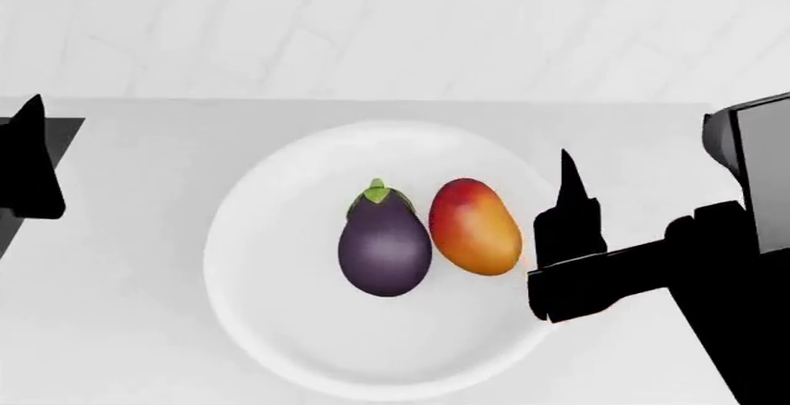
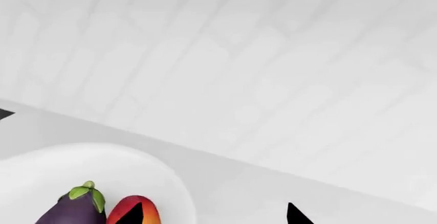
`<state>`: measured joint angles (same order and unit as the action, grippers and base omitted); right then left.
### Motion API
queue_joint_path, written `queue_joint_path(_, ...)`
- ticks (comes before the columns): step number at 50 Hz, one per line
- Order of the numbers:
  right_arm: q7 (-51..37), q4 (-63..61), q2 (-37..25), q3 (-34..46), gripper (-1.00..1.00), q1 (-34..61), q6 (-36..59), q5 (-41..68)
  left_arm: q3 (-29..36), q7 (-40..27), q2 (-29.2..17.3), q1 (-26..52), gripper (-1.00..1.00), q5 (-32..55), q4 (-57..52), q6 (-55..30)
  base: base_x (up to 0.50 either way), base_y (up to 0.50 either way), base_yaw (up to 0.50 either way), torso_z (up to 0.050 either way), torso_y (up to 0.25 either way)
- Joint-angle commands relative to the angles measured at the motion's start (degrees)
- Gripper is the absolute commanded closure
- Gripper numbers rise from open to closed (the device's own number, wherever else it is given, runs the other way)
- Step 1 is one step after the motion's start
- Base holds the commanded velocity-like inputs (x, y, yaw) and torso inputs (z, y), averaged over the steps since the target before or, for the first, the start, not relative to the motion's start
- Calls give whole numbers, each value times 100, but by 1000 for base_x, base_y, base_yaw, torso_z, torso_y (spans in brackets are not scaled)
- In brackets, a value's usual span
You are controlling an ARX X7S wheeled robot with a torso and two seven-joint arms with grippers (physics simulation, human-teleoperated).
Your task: Pick the eggplants and mangos from the sink and place them in one bowl. Place the bell pepper in the other bowl. Then turn off the sink faucet.
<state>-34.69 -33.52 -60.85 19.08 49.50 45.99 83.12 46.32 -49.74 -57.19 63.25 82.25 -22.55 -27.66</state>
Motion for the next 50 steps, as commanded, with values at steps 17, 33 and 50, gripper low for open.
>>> queue_joint_path(17, -574, -777, -506, -457, -100, -864, -399, 128, -233, 22, -165, -381, -100, -39, -183, 402, -450, 130, 0, 0, -1)
queue_joint_path(33, -573, -981, -577, -463, -100, -1050, -435, -135, -287, 40, -298, -527, -100, -17, -197, 520, -157, 397, 0, 0, -1)
queue_joint_path(50, -561, -994, -549, -455, -100, -1123, -465, -257, -302, -33, -340, -597, -100, -4, -256, 544, 24, 500, 0, 0, 0)
